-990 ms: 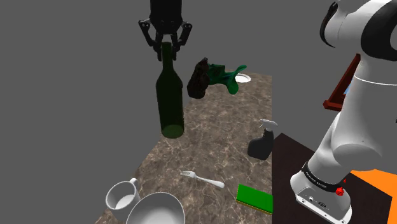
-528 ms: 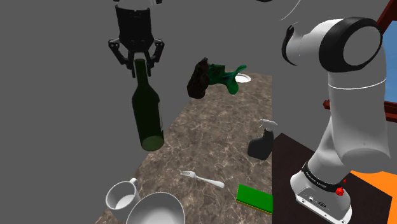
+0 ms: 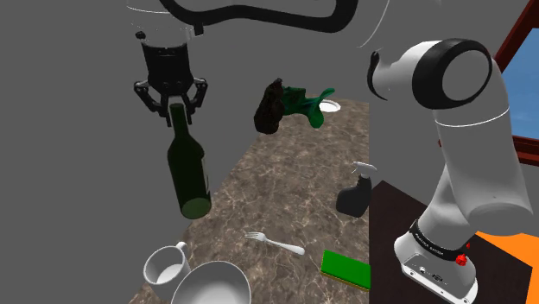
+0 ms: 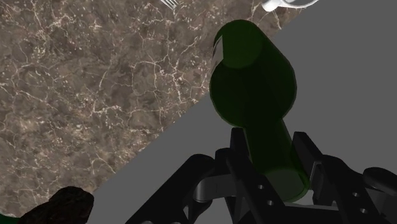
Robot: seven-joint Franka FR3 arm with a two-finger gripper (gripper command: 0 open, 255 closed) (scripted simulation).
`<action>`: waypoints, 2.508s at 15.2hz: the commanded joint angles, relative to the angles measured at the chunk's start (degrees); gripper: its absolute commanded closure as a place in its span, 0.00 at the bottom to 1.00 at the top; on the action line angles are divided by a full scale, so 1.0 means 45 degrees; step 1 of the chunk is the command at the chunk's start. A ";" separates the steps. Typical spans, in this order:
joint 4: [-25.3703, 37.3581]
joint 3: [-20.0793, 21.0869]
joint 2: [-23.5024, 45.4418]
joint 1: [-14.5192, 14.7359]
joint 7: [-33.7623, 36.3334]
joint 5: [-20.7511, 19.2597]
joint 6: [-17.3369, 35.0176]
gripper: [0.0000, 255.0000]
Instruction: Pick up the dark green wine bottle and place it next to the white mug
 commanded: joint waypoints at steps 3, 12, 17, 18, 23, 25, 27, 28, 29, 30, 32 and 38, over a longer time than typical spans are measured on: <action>-0.1536 0.0097 -0.0496 -0.0478 0.0122 0.0218 0.1018 1.00; -0.3993 0.0160 -0.1029 -0.1102 0.0314 0.0435 0.2900 1.00; -0.5027 0.0149 -0.1131 -0.1304 0.0418 0.0448 0.3811 1.00; -0.5214 0.0144 -0.1139 -0.1336 0.0440 0.0443 0.3985 1.00; -0.6060 0.0106 -0.1122 -0.1460 0.0557 0.0387 0.4822 1.00; -0.6300 0.0090 -0.1099 -0.1489 0.0597 0.0358 0.5076 1.00; -0.6300 0.0090 -0.1099 -0.1489 0.0597 0.0358 0.5076 1.00; -0.6300 0.0090 -0.1099 -0.1489 0.0597 0.0358 0.5076 1.00; -0.6300 0.0090 -0.1099 -0.1489 0.0597 0.0358 0.5076 1.00; -0.6300 0.0090 -0.1099 -0.1489 0.0597 0.0358 0.5076 1.00; -0.6300 0.0090 -0.1099 -0.1489 0.0597 0.0358 0.5076 1.00; -0.6303 0.0090 -0.1099 -0.1489 0.0597 0.0358 0.5079 0.00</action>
